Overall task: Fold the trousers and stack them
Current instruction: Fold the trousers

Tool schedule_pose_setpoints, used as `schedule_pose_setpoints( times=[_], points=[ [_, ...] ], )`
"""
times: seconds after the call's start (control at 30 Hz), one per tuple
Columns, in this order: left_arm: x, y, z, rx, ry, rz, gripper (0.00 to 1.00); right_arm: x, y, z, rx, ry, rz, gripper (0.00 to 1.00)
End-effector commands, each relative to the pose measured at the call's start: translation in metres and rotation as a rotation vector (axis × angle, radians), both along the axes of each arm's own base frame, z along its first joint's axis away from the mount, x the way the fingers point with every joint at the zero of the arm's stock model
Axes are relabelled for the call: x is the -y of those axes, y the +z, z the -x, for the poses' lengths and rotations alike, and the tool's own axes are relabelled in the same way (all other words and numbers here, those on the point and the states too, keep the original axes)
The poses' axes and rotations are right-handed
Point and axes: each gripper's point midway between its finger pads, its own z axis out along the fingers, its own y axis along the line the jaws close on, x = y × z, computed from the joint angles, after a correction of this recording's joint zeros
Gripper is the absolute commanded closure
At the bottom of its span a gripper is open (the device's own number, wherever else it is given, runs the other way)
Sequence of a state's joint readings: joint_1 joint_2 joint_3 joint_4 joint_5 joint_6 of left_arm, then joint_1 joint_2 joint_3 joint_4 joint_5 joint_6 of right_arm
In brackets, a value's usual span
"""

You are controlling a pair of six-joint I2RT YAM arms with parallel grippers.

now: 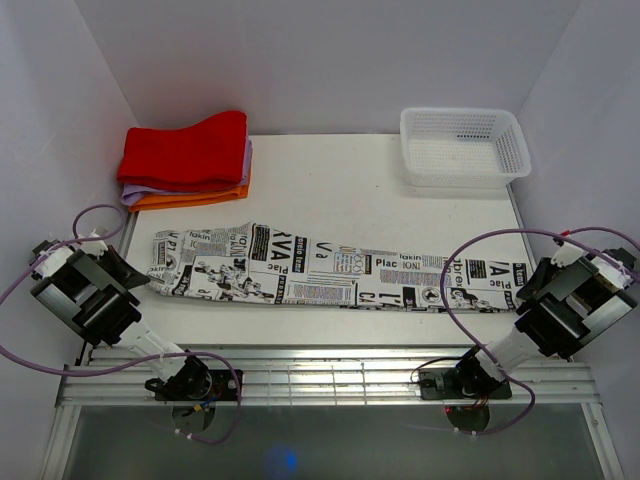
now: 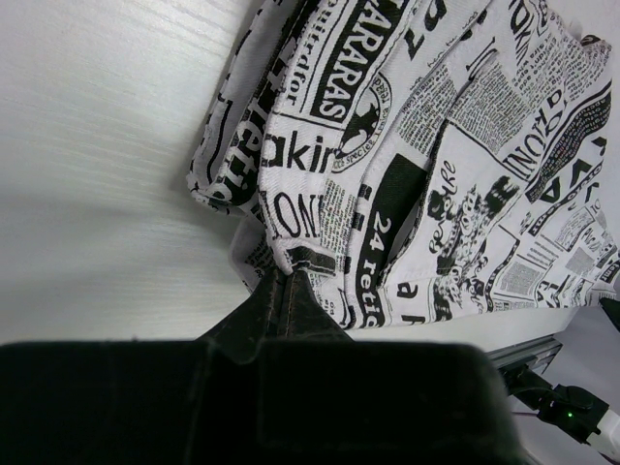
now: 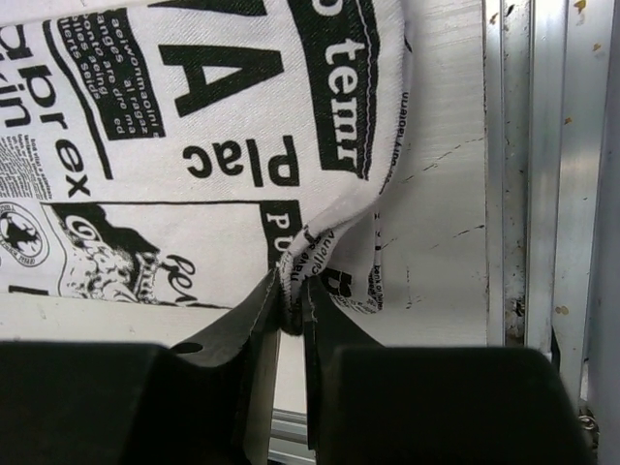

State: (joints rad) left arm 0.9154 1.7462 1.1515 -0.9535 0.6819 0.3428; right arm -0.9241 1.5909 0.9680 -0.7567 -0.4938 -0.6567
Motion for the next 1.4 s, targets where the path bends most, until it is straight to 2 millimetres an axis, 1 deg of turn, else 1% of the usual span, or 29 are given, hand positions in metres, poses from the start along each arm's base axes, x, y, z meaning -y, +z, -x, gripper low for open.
schedule_pose_setpoints(
  times=[0.0,0.03,0.1,0.13,0.17,0.2,0.23,0.27,0.33,0.4,0.47,0.5,0.53,0.57,0.67,0.73,0.8,0.83,0.93,0.97,1.07,1.1,1.3,1.37],
  points=[
    [-0.007,0.009,-0.008,0.067,0.002,-0.025,1.0,-0.009,-0.005,0.003,-0.018,-0.049,-0.06,0.83],
    [-0.007,0.009,-0.009,0.069,0.002,-0.024,1.0,-0.008,-0.009,0.004,-0.029,-0.054,-0.057,0.81],
    [-0.007,0.01,-0.009,0.07,0.003,-0.025,1.0,-0.009,-0.021,0.011,-0.07,-0.067,-0.059,0.72],
    [-0.007,0.01,-0.008,0.07,0.003,-0.025,1.0,-0.008,-0.024,0.012,-0.077,-0.076,-0.055,0.66],
    [-0.007,0.011,-0.008,0.071,0.002,-0.027,1.0,-0.004,-0.026,0.011,-0.069,-0.082,-0.033,0.55],
    [-0.007,0.011,-0.008,0.07,0.002,-0.026,1.0,-0.002,-0.029,0.012,-0.075,-0.084,-0.017,0.51],
    [-0.007,0.011,-0.008,0.069,0.001,-0.028,1.0,-0.004,-0.033,0.015,-0.082,-0.088,-0.017,0.49],
    [-0.007,0.011,-0.009,0.071,0.001,-0.027,1.0,-0.001,-0.035,0.014,-0.081,-0.093,-0.005,0.48],
    [-0.009,0.012,-0.009,0.068,0.001,-0.031,1.0,0.003,-0.041,0.016,-0.1,-0.098,0.008,0.47],
    [-0.008,0.012,-0.009,0.07,0.0,-0.031,1.0,0.004,-0.043,0.017,-0.104,-0.095,0.015,0.47],
    [-0.009,0.012,-0.009,0.067,0.0,-0.033,1.0,0.003,-0.043,0.018,-0.109,-0.095,0.01,0.44],
    [-0.01,0.012,-0.009,0.066,-0.001,-0.035,1.0,0.002,-0.044,0.019,-0.113,-0.095,0.008,0.4],
    [-0.011,0.012,-0.009,0.065,0.001,-0.038,1.0,0.002,-0.043,0.019,-0.116,-0.097,0.009,0.32],
    [-0.012,0.013,-0.01,0.067,0.0,-0.04,1.0,0.001,-0.044,0.021,-0.123,-0.099,0.01,0.29],
    [-0.018,0.02,-0.014,0.081,-0.001,-0.066,1.0,0.006,-0.05,0.029,-0.152,-0.096,0.055,0.26],
    [-0.028,0.029,-0.02,0.102,-0.006,-0.101,1.0,0.013,-0.054,0.033,-0.174,-0.092,0.099,0.25],
    [-0.031,0.036,-0.023,0.115,-0.018,-0.113,1.0,0.014,-0.06,0.041,-0.205,-0.087,0.12,0.22],
    [-0.037,0.045,-0.028,0.135,-0.024,-0.139,1.0,0.016,-0.061,0.042,-0.205,-0.082,0.136,0.2],
    [-0.048,0.058,-0.035,0.169,-0.04,-0.187,1.0,0.019,-0.066,0.046,-0.226,-0.079,0.159,0.19],
    [-0.051,0.06,-0.037,0.174,-0.046,-0.198,1.0,0.02,-0.067,0.047,-0.229,-0.076,0.161,0.19],
    [-0.057,0.058,-0.039,0.17,-0.049,-0.209,1.0,0.023,-0.069,0.049,-0.24,-0.077,0.177,0.18],
    [-0.057,0.056,-0.039,0.164,-0.049,-0.209,1.0,0.023,-0.069,0.049,-0.242,-0.078,0.178,0.15],
    [-0.056,0.034,-0.037,0.136,-0.05,-0.181,1.0,0.021,-0.072,0.049,-0.25,-0.076,0.164,0.14],
    [-0.053,0.026,-0.035,0.125,-0.047,-0.162,1.0,0.02,-0.073,0.049,-0.252,-0.071,0.157,0.16]
  ],
)
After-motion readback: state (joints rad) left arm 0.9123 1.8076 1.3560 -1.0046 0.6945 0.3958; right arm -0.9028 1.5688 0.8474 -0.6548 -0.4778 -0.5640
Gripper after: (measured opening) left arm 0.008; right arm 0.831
